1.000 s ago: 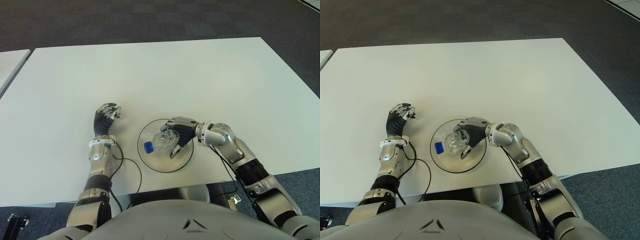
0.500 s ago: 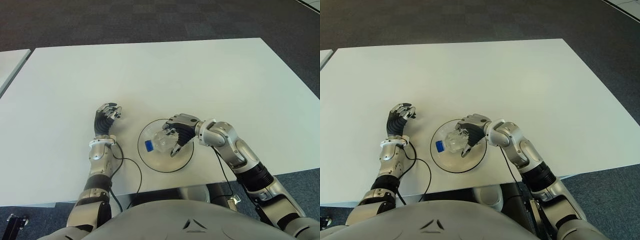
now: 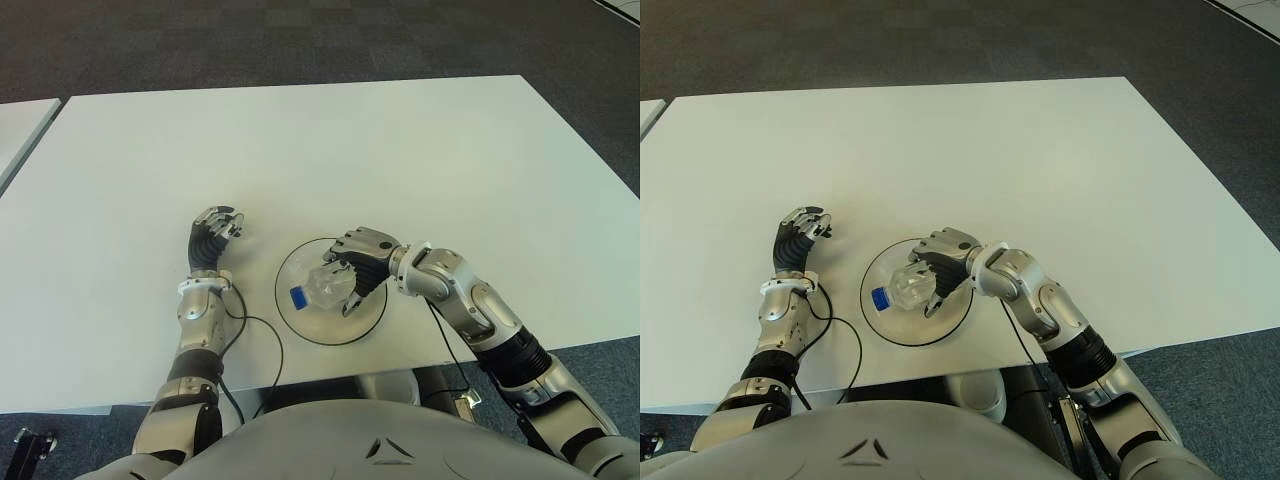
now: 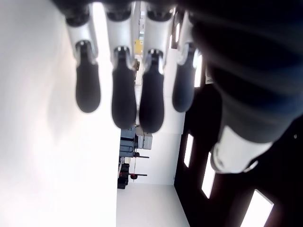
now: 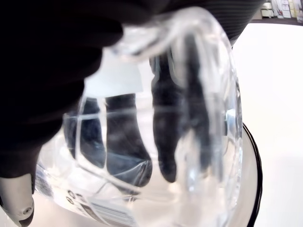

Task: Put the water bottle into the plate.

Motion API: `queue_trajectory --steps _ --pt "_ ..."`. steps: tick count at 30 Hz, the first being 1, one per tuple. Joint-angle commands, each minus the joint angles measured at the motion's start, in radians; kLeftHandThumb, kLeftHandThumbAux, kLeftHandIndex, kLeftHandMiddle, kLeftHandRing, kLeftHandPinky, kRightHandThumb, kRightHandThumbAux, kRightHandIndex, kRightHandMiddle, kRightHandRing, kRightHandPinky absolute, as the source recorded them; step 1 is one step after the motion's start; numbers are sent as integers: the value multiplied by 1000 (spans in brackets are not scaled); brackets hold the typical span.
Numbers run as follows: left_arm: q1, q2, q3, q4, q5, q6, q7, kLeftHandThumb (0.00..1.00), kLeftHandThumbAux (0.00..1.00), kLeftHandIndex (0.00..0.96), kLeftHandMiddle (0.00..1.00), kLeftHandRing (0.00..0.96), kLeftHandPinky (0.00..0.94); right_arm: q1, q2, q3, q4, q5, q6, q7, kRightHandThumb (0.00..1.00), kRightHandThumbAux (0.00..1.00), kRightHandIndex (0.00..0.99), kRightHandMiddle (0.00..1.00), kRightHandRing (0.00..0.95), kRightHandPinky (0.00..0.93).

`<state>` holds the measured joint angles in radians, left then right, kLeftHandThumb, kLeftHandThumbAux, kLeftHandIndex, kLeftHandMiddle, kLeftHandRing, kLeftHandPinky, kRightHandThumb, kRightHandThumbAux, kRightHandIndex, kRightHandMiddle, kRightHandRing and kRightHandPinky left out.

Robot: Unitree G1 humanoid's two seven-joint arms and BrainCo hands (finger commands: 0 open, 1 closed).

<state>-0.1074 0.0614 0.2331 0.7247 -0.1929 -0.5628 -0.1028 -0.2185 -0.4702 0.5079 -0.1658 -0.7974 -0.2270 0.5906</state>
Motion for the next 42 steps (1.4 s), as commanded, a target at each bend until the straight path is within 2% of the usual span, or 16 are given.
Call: queue_trajectory --steps 1,2,6,9,13,15,19,31,42 --pt "36 -11 5 32 -9 33 -12 709 709 435 594 576 565 -24 -5 13 32 24 -43 -11 554 693 308 342 355 383" --pt "36 -10 4 32 -8 32 -11 709 709 435 594 577 565 -29 -5 16 41 27 -49 -8 490 687 250 274 288 325" --pt "38 -8 -1 30 9 29 7 709 709 435 594 579 563 -46 -2 27 71 51 -67 14 344 696 102 88 110 168" --pt "38 -7 -3 29 14 29 12 709 709 435 594 580 563 -48 -1 30 81 64 -73 20 278 703 35 29 37 72" --pt "40 -6 -2 27 18 31 13 708 709 435 600 586 570 -41 2 29 93 84 -84 13 214 706 9 7 9 18" --pt "40 -6 -2 25 20 33 14 708 709 435 602 586 570 -37 5 26 99 93 -92 2 114 692 3 2 3 7" --pt "41 -6 -2 22 23 39 17 708 709 435 603 585 567 -29 13 17 113 121 -113 -24 31 664 0 0 0 1" --pt "46 -8 -7 7 25 52 20 708 709 435 604 585 574 -18 19 7 160 177 -170 -85 0 569 0 0 0 0" --pt "40 -12 -2 9 9 66 11 708 709 435 599 582 569 -24 18 5 186 195 -202 -107 0 539 0 0 0 0"
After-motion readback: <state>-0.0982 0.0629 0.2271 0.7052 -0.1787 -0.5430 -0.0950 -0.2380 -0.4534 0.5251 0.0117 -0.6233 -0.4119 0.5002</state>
